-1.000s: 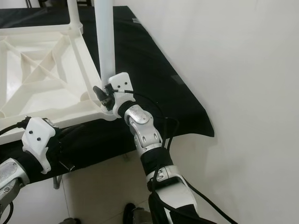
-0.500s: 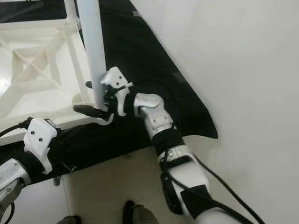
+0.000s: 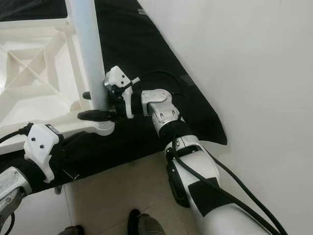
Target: Building children table
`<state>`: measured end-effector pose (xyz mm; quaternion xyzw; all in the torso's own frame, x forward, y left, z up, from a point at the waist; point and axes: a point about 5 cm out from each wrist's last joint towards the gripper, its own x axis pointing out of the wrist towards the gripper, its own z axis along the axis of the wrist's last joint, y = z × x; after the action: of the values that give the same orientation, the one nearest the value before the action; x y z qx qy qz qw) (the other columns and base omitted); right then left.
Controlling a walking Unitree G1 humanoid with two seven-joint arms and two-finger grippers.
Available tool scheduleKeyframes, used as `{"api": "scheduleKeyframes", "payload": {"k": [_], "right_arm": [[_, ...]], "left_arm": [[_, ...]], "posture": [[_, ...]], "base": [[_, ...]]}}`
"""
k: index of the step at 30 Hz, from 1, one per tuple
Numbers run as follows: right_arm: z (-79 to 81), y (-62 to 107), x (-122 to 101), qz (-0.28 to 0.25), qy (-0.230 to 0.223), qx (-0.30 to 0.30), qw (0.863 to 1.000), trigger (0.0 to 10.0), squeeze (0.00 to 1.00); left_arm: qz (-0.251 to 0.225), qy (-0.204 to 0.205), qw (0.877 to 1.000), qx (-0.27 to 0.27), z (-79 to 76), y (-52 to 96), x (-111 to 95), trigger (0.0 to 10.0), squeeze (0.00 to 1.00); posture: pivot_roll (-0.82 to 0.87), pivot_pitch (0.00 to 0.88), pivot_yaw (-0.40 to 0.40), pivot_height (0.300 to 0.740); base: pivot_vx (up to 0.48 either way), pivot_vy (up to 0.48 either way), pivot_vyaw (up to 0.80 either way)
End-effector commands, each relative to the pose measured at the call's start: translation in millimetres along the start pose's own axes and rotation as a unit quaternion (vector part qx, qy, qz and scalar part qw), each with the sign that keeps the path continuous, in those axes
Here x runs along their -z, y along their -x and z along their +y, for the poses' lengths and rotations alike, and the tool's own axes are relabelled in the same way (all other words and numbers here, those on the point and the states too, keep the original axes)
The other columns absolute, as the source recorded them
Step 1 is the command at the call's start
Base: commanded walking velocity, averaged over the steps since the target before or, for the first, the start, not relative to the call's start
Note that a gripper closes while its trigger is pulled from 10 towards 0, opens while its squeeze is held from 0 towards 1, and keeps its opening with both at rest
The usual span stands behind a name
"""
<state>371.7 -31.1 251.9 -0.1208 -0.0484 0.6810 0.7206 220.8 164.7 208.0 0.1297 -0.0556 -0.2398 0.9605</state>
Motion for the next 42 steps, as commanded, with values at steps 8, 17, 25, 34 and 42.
{"api": "scheduleKeyframes", "payload": {"k": [8, 17, 25, 34, 42], "right_arm": [[-12.0, 34.4, 18.8, 0.024, 0.008, 0.122, 0.992, 0.0, 0.0], [12.0, 44.4, 83.2, 0.075, -0.072, 0.396, 0.912, 0.0, 0.0], [46.6, 11.3, 88.9, 0.078, -0.069, 0.376, 0.921, 0.0, 0.0], [38.6, -8.4, 56.2, 0.036, -0.052, 0.342, 0.938, 10.0, 0.38], [25.3, -12.6, 27.9, -0.039, -0.044, 0.205, 0.977, 10.0, 1.0]], "left_arm": [[0.007, -0.002, 1.0, 0.0, -1.5, 3.8, 1.0, 10.0, 0.0], [0.013, -0.005, 1.0, 0.002, 1.6, 5.0, 4.0, 10.0, 0.0], [0.011, -0.001, 1.0, 0.004, 2.9, 2.4, 3.8, 10.0, 0.0], [0.006, -0.004, 1.0, 0.0, 3.7, 2.9, 2.6, 10.0, 0.0], [0.005, -0.003, 1.0, 0.002, 0.7, 1.4, 2.6, 10.0, 0.0]], "posture": [[0.12, 0.258, -0.19, 0.74], [0.11, 0.256, -0.163, 0.74], [0.1, 0.249, -0.172, 0.74], [0.11, 0.24, -0.171, 0.74], [0.12, 0.239, -0.183, 0.74]], "base": [[0.0, 0.0, 0.0], [0.0, 0.0, 0.0], [0.0, 0.0, 0.0], [0.0, 0.0, 0.0], [0.0, 0.0, 0.0]]}}
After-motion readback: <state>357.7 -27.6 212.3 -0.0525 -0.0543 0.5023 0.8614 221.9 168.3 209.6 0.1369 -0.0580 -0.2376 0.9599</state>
